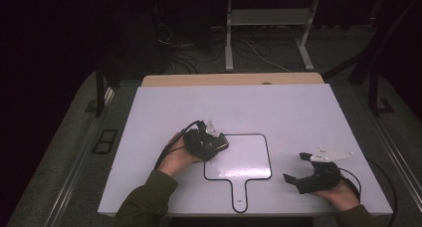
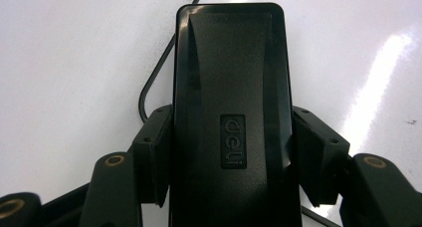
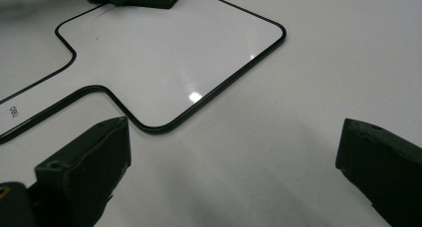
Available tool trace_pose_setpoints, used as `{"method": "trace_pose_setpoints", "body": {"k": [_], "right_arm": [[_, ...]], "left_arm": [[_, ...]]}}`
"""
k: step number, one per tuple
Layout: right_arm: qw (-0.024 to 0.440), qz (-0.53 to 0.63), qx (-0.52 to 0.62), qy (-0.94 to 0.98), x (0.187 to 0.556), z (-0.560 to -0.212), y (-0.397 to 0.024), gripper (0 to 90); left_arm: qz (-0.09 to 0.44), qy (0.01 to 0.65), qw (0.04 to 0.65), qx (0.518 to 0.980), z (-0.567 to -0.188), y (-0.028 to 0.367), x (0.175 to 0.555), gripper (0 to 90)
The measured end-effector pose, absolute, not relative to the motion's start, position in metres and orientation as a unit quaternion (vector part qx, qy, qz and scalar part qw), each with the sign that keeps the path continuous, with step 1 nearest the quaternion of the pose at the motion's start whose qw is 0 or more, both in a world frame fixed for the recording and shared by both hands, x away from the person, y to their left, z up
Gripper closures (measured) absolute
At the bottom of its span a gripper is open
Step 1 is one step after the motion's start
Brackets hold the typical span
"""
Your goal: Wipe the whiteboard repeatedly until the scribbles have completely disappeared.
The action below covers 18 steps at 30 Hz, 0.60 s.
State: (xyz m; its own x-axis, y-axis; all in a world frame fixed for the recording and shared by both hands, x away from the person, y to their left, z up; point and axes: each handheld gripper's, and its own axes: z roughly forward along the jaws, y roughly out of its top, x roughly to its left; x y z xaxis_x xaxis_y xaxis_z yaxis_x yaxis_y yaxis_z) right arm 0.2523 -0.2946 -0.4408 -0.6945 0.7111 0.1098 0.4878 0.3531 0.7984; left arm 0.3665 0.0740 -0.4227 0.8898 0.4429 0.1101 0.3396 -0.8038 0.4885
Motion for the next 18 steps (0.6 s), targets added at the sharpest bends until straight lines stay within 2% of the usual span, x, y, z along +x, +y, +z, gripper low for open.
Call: {"method": "trace_pose_setpoints", "body": {"k": [5,15,18], "right_arm": [[0.129,0.433,0.368,0.813,0.252,-0.441,-0.294,0.0],[0.129,0.433,0.368,0.813,0.252,-0.44,-0.294,0.0],[0.129,0.432,0.367,0.814,0.252,-0.441,-0.293,0.0]], "left_arm": [[0.11,0.225,0.234,0.94,-0.423,0.075,0.384,39.3],[0.088,0.203,0.249,0.943,-0.424,0.079,0.346,39.3],[0.086,0.205,0.25,0.942,-0.424,0.08,0.354,39.3]]}}
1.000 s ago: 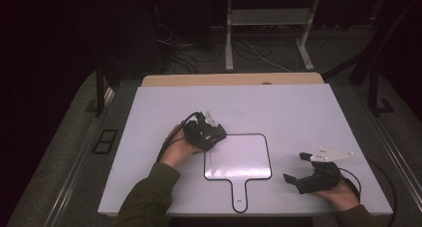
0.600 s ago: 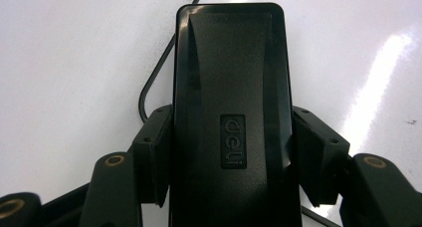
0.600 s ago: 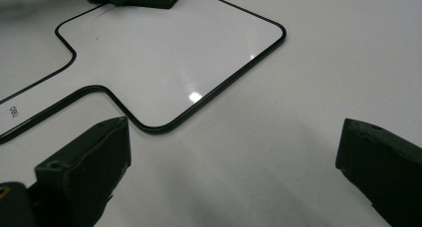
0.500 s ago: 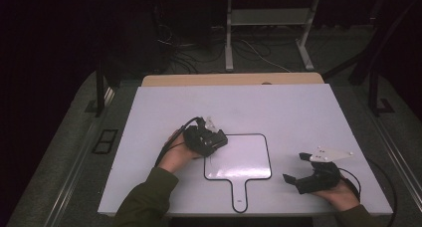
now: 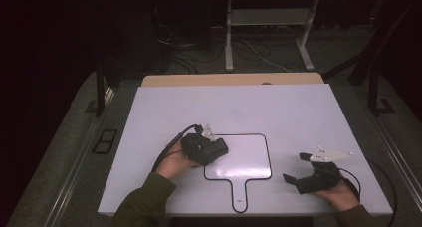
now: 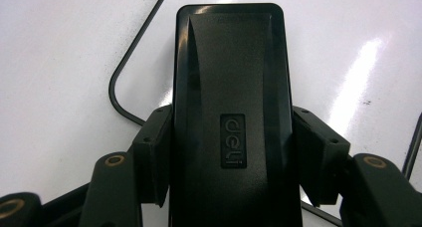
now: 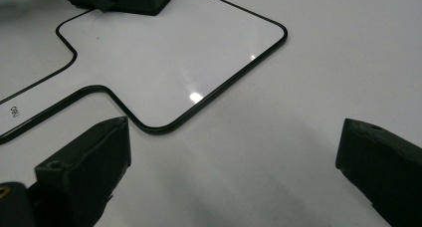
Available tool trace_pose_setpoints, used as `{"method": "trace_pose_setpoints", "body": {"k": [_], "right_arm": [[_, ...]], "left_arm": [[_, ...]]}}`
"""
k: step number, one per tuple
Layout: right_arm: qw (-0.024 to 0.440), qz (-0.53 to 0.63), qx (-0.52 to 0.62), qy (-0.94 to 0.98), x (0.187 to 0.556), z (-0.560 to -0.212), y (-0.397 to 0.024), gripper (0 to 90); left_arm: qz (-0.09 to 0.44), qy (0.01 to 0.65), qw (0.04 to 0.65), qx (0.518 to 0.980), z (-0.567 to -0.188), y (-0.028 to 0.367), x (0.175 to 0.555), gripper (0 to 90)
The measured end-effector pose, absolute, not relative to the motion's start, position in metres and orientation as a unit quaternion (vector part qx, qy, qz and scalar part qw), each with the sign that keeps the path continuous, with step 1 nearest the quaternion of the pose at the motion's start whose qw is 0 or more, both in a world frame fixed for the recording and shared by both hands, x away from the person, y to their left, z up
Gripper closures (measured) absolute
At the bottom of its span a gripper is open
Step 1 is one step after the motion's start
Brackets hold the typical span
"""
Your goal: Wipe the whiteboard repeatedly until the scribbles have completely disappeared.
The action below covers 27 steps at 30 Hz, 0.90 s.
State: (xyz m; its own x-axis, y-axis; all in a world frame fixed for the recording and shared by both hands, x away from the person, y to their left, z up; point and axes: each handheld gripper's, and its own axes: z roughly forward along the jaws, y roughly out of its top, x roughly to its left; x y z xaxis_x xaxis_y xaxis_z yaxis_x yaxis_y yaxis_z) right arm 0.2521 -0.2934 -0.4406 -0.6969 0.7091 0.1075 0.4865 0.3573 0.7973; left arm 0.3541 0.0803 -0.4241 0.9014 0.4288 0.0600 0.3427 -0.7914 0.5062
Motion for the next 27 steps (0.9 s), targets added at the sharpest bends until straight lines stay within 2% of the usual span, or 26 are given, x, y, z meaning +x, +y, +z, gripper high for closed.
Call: {"method": "trace_pose_setpoints", "body": {"k": [6,18,27], "right_arm": [[0.129,0.432,0.368,0.814,0.252,-0.441,-0.293,0.0],[0.13,0.433,0.366,0.814,0.252,-0.441,-0.293,0.0],[0.128,0.433,0.367,0.813,0.252,-0.441,-0.292,0.0]], "left_arm": [[0.097,0.223,0.243,0.939,-0.424,0.08,0.375,39.3],[0.084,0.192,0.248,0.946,-0.424,0.08,0.328,39.3],[0.092,0.202,0.243,0.944,-0.423,0.078,0.346,39.3]]}}
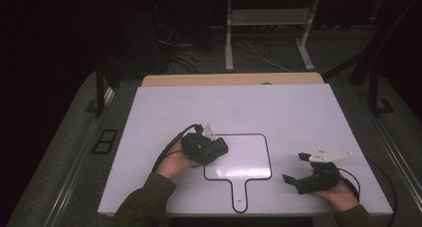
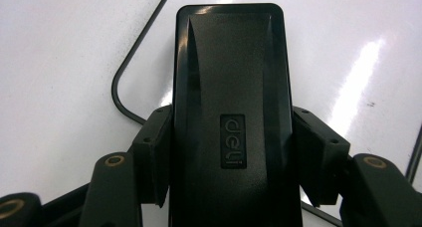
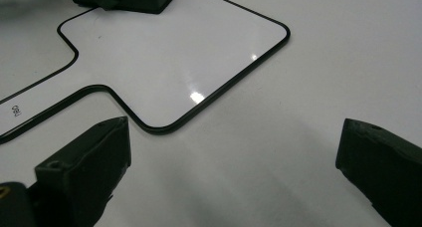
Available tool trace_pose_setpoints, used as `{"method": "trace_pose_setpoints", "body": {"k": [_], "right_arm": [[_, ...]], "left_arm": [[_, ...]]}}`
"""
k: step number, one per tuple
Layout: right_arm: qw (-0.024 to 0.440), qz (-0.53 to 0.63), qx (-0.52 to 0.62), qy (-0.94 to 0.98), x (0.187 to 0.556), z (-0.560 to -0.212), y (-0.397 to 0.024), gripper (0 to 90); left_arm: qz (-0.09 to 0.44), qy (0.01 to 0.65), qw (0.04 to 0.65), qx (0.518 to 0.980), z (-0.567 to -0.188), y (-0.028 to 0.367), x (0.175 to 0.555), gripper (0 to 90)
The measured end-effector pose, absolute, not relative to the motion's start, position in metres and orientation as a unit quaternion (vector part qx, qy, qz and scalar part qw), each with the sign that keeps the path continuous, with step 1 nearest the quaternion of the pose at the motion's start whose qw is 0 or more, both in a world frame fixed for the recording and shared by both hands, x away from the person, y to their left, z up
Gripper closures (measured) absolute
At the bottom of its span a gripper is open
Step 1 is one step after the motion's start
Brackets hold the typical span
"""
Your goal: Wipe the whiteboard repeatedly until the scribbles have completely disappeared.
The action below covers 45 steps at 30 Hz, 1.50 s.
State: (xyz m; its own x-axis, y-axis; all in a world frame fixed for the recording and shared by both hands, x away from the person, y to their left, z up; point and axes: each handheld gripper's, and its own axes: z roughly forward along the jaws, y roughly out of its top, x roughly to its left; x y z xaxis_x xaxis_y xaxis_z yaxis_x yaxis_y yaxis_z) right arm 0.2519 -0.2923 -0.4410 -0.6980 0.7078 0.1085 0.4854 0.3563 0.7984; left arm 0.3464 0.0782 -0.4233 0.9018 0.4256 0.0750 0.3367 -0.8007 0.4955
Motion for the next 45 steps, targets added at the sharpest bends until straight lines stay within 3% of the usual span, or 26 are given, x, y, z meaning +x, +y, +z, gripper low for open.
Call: {"method": "trace_pose_setpoints", "body": {"k": [14,23,32,45], "right_arm": [[0.128,0.432,0.367,0.814,0.252,-0.441,-0.292,0.0],[0.128,0.431,0.366,0.814,0.252,-0.441,-0.292,0.0],[0.129,0.432,0.366,0.814,0.252,-0.441,-0.293,0.0],[0.129,0.431,0.367,0.814,0.252,-0.441,-0.293,0.0]], "left_arm": [[0.06,0.151,0.246,0.955,-0.423,0.061,0.312,39.3],[0.07,0.163,0.247,0.953,-0.423,0.049,0.336,39.3],[0.043,0.129,0.25,0.959,-0.423,0.041,0.314,39.3],[0.071,0.184,0.245,0.949,-0.424,0.052,0.373,39.3]]}}
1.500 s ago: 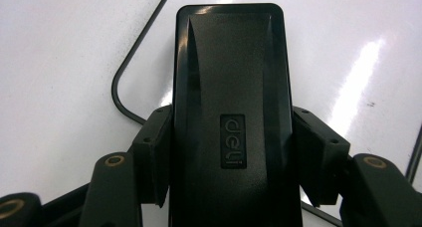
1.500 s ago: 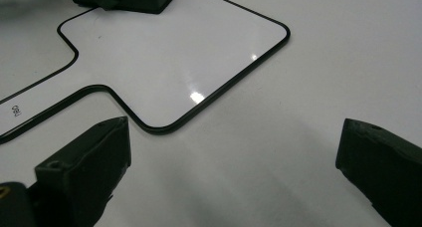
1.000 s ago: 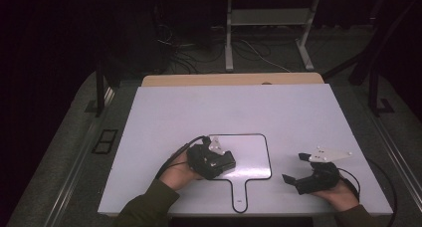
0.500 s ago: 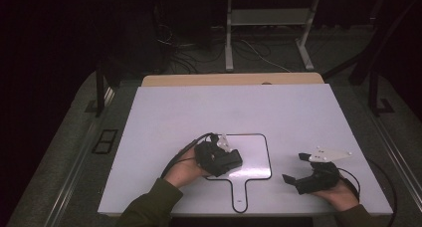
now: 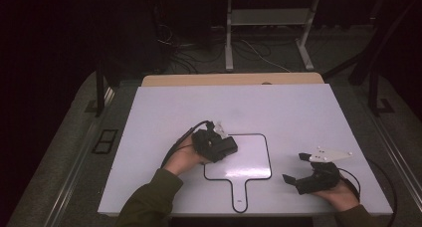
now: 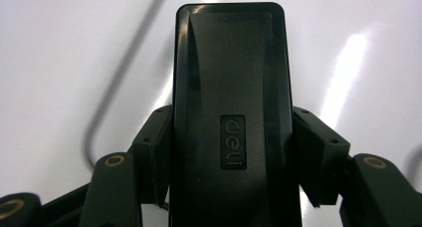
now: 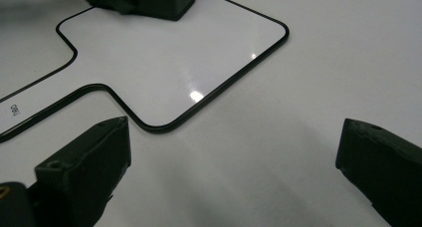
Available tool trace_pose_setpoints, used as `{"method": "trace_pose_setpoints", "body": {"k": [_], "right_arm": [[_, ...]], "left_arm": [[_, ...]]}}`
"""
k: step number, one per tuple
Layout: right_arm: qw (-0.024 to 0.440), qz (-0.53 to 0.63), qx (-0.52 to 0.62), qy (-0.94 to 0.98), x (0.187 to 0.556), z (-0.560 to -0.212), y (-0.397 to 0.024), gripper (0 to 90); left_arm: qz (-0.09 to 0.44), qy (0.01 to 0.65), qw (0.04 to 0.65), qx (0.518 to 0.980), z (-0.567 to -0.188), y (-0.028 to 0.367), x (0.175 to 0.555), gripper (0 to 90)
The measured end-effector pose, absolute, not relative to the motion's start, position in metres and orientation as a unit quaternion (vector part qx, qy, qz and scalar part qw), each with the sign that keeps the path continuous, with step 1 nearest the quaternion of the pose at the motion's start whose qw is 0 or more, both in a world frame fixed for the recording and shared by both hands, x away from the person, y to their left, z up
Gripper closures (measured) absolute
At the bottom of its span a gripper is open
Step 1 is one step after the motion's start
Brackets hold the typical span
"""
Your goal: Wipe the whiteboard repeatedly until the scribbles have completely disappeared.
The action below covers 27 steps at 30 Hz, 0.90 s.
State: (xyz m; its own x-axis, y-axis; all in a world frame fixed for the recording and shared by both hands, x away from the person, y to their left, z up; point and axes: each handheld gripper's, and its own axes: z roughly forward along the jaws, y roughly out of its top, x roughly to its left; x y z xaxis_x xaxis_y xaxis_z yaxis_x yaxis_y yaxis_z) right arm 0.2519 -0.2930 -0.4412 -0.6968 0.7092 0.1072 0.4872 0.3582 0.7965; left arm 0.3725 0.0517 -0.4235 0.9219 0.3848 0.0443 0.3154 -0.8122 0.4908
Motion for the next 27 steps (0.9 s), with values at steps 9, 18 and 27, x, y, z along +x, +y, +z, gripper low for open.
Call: {"method": "trace_pose_setpoints", "body": {"k": [9,18,27], "right_arm": [[0.129,0.433,0.37,0.812,0.253,-0.442,-0.295,0.0],[0.128,0.433,0.367,0.813,0.252,-0.441,-0.295,0.0],[0.127,0.434,0.364,0.815,0.252,-0.441,-0.293,0.0]], "left_arm": [[0.075,0.221,0.25,0.94,-0.425,0.056,0.397,39.3],[0.063,0.223,0.263,0.937,-0.42,0.061,0.396,39.3],[0.056,0.233,0.301,0.923,-0.408,0.066,0.394,39.3]]}}
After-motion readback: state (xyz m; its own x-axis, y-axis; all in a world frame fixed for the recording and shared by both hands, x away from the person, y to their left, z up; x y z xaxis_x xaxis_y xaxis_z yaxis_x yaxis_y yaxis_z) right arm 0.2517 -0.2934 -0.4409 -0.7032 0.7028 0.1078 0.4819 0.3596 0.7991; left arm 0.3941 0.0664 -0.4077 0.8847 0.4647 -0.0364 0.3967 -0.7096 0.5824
